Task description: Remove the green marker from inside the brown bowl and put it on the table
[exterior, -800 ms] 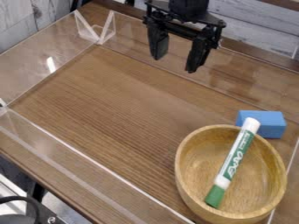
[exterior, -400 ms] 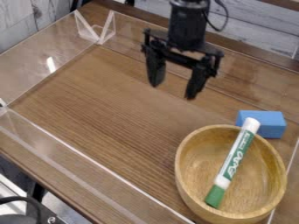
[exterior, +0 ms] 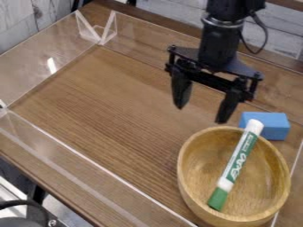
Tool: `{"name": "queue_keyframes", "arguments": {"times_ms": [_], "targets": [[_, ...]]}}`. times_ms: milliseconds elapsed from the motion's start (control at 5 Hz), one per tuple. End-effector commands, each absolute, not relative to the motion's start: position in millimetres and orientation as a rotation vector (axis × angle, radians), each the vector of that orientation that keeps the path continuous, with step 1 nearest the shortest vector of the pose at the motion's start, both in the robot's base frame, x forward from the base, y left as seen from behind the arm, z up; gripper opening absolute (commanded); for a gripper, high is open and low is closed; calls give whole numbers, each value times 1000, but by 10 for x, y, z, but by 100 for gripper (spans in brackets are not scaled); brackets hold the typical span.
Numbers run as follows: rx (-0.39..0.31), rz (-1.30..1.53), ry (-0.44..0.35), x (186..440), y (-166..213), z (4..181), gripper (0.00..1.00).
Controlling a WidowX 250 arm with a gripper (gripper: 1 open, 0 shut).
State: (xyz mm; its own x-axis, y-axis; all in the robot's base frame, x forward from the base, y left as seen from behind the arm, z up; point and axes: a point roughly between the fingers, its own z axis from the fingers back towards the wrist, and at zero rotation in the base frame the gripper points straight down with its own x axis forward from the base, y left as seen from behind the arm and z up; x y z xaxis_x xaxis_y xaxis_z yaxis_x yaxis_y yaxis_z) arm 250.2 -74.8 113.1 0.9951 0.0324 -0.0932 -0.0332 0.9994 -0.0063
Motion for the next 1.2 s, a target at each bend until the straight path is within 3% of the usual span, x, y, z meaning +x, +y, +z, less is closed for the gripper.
{"name": "queue_keyframes", "arguments": {"times_ms": [0, 1000], "targets": [[-31, 37, 31, 2512, -876, 1229, 100], [-76, 48, -23, 2470, -1177, 904, 100]]}}
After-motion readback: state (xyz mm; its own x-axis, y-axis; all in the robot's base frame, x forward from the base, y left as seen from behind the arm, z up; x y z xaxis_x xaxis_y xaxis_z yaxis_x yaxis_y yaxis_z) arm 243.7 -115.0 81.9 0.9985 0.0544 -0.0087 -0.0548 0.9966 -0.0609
